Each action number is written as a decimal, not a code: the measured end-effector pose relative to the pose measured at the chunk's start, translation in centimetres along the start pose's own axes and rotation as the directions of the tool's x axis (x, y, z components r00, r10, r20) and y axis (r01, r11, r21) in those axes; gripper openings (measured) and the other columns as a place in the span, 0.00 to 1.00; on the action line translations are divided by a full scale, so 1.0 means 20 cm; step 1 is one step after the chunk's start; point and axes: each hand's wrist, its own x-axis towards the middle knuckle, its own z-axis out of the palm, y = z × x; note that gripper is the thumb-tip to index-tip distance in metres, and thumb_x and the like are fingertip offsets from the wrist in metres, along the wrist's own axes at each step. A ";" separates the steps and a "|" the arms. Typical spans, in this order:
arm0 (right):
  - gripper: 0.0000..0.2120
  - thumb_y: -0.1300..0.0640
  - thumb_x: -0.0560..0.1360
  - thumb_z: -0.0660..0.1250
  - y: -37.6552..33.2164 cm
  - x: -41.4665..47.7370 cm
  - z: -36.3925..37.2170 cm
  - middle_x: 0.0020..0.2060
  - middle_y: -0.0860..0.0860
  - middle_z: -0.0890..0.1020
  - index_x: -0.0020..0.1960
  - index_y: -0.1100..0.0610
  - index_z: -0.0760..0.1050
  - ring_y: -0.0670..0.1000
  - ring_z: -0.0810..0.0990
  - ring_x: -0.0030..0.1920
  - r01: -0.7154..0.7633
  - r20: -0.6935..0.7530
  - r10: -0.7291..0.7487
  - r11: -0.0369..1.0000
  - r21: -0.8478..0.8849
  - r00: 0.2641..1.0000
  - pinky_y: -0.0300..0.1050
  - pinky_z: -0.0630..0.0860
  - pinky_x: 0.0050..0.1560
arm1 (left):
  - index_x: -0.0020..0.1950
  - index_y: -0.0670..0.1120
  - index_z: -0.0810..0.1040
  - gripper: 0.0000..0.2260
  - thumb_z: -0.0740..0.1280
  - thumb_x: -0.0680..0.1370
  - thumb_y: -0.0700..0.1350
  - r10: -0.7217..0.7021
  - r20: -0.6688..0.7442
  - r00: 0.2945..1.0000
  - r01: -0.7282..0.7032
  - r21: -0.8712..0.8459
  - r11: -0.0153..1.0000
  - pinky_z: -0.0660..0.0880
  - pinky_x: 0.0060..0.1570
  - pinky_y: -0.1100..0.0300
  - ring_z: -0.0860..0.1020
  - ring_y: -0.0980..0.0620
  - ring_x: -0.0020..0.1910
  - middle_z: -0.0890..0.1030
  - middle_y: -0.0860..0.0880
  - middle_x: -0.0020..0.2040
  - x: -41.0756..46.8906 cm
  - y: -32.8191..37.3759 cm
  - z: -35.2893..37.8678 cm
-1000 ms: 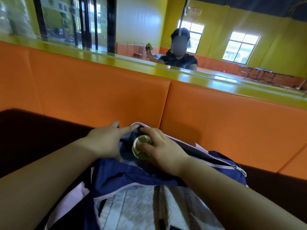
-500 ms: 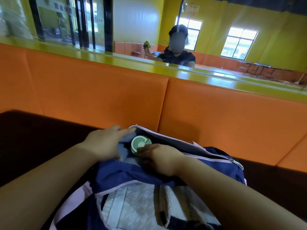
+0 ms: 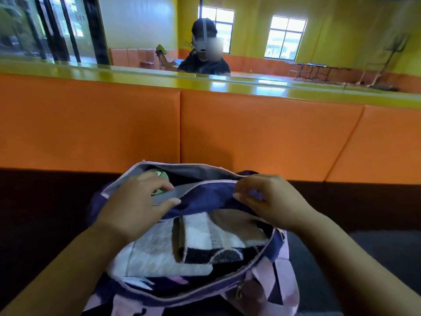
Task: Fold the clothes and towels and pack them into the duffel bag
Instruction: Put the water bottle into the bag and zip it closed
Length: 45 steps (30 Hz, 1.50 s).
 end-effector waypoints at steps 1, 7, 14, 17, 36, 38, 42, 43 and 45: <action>0.08 0.48 0.72 0.66 0.04 -0.06 -0.01 0.41 0.47 0.83 0.46 0.50 0.80 0.52 0.80 0.41 -0.038 -0.031 0.038 0.999 -0.016 0.999 0.52 0.77 0.40 | 0.50 0.53 0.80 0.09 0.71 0.72 0.54 0.030 0.009 1.000 -0.030 -0.026 0.999 0.71 0.49 0.63 0.75 0.57 0.49 0.77 0.57 0.48 -0.02 0.06 0.04; 0.10 0.50 0.72 0.70 0.23 -0.38 0.03 0.48 0.45 0.79 0.53 0.47 0.78 0.47 0.78 0.44 -0.298 -0.060 0.295 0.954 -0.036 0.954 0.47 0.77 0.43 | 0.55 0.55 0.78 0.13 0.68 0.73 0.57 0.176 0.052 0.983 -0.176 0.009 0.984 0.69 0.55 0.60 0.70 0.55 0.53 0.75 0.58 0.50 -0.12 0.34 0.30; 0.13 0.55 0.73 0.69 0.26 -0.50 0.15 0.52 0.47 0.78 0.57 0.50 0.77 0.49 0.78 0.48 -0.410 0.026 0.409 0.908 0.084 0.912 0.46 0.77 0.47 | 0.55 0.56 0.79 0.19 0.74 0.65 0.50 0.209 0.157 0.965 -0.239 0.207 0.949 0.75 0.46 0.48 0.76 0.45 0.51 0.79 0.53 0.50 -0.11 0.46 0.53; 0.09 0.58 0.74 0.67 0.26 -0.50 0.17 0.48 0.50 0.79 0.54 0.53 0.79 0.54 0.78 0.46 -0.436 -0.015 0.439 0.895 0.097 0.898 0.51 0.76 0.45 | 0.46 0.53 0.83 0.13 0.72 0.63 0.44 0.237 0.151 0.960 -0.264 0.191 0.946 0.79 0.36 0.47 0.79 0.44 0.41 0.81 0.51 0.42 -0.11 0.44 0.59; 0.09 0.53 0.76 0.67 0.28 -0.58 -0.05 0.34 0.47 0.74 0.38 0.51 0.79 0.41 0.72 0.36 -0.393 0.106 0.387 0.812 0.432 0.916 0.34 0.69 0.38 | 0.57 0.53 0.77 0.12 0.68 0.74 0.51 0.289 0.195 0.937 -0.313 0.105 0.944 0.74 0.45 0.54 0.73 0.50 0.50 0.73 0.51 0.48 -0.04 0.75 0.65; 0.07 0.53 0.76 0.67 0.30 -0.58 -0.05 0.35 0.47 0.74 0.41 0.53 0.80 0.41 0.72 0.38 -0.377 0.124 0.358 0.835 0.401 0.925 0.33 0.68 0.39 | 0.52 0.51 0.79 0.08 0.66 0.75 0.49 0.306 0.151 0.940 -0.321 0.093 0.942 0.73 0.41 0.55 0.74 0.50 0.47 0.74 0.50 0.45 -0.03 0.77 0.67; 0.08 0.57 0.74 0.69 0.34 -0.60 -0.06 0.39 0.44 0.79 0.41 0.44 0.79 0.40 0.76 0.42 -0.370 0.114 0.358 0.821 0.434 0.927 0.28 0.70 0.41 | 0.45 0.49 0.78 0.05 0.64 0.76 0.47 0.281 0.056 0.958 -0.285 0.079 0.955 0.70 0.34 0.55 0.74 0.50 0.41 0.74 0.51 0.41 -0.04 0.77 0.70; 0.08 0.58 0.74 0.70 0.36 -0.60 -0.05 0.41 0.43 0.80 0.43 0.45 0.80 0.40 0.77 0.42 -0.382 0.092 0.381 0.816 0.434 0.920 0.28 0.71 0.41 | 0.45 0.49 0.77 0.05 0.63 0.76 0.48 0.249 0.031 0.968 -0.251 0.068 0.966 0.70 0.33 0.55 0.74 0.50 0.40 0.74 0.52 0.41 -0.05 0.77 0.70; 0.10 0.60 0.72 0.71 0.38 -0.59 -0.04 0.43 0.42 0.79 0.49 0.47 0.80 0.41 0.78 0.42 -0.377 0.023 0.396 0.851 0.365 0.918 0.31 0.72 0.42 | 0.45 0.50 0.77 0.05 0.63 0.77 0.49 0.181 -0.006 0.983 -0.181 0.037 0.983 0.73 0.35 0.55 0.73 0.52 0.39 0.76 0.53 0.42 -0.06 0.77 0.70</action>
